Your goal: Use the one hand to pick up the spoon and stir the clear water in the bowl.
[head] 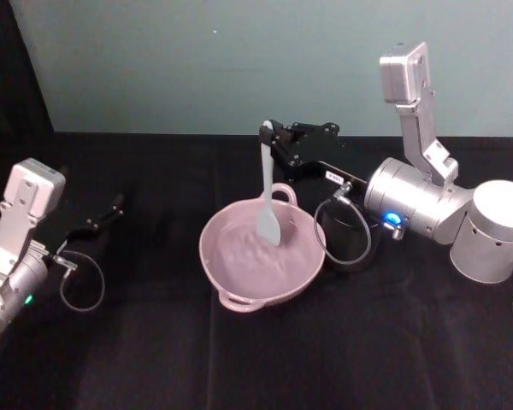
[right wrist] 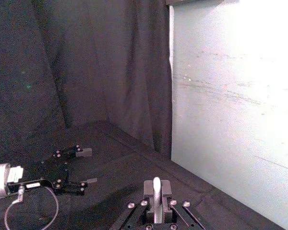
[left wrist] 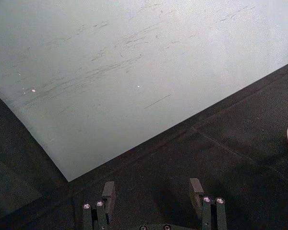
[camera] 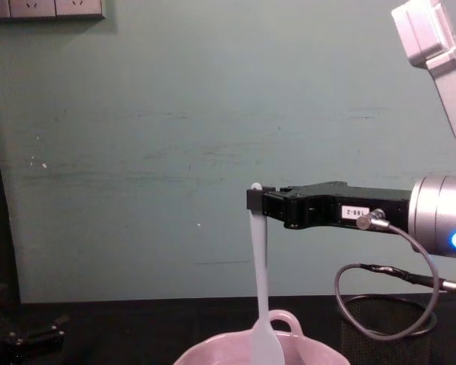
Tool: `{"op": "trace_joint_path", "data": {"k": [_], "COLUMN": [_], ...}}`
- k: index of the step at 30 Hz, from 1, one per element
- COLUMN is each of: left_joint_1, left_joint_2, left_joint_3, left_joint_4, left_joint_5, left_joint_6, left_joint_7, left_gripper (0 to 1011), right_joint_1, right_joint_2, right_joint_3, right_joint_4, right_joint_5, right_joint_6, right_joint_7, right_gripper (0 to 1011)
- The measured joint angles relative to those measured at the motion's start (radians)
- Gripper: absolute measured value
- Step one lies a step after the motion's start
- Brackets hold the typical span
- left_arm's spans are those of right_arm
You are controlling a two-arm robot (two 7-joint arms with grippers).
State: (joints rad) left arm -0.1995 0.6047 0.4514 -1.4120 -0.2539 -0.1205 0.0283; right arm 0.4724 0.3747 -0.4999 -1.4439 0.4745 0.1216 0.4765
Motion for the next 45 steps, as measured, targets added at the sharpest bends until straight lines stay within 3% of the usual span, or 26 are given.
{"op": "trace_joint_path", "data": {"k": [8,17,32,45], "left_joint_1": [0.000,0.000,0.000,0.000], "left_joint_2": [0.000,0.000,0.000,0.000], "left_joint_3": [0.000,0.000,0.000,0.000], "left_joint_4": [0.000,0.000,0.000,0.000], "left_joint_5": [0.000,0.000,0.000,0.000], "left_joint_6": [0.000,0.000,0.000,0.000], "left_joint_7": [0.000,0.000,0.000,0.000], "left_gripper": [1011,1011,1011,1011], "right_joint_1": [-0.013,-0.025,-0.001,-0.001], "right_joint_2": [0.002,0.024,0.061,0.140], "right_joint_3": [0.014,0.041,0.081,0.148], "right_joint_4": [-0.038,-0.144,-0.265,-0.351], "right_joint_5": [0.012,0.016,0.046,0.079], "right_joint_6": [-0.004,-0.008,0.107,0.156], "right_joint_7": [-0.005,-0.031,-0.088,-0.121], "right_gripper": [97,97,97,97]}}
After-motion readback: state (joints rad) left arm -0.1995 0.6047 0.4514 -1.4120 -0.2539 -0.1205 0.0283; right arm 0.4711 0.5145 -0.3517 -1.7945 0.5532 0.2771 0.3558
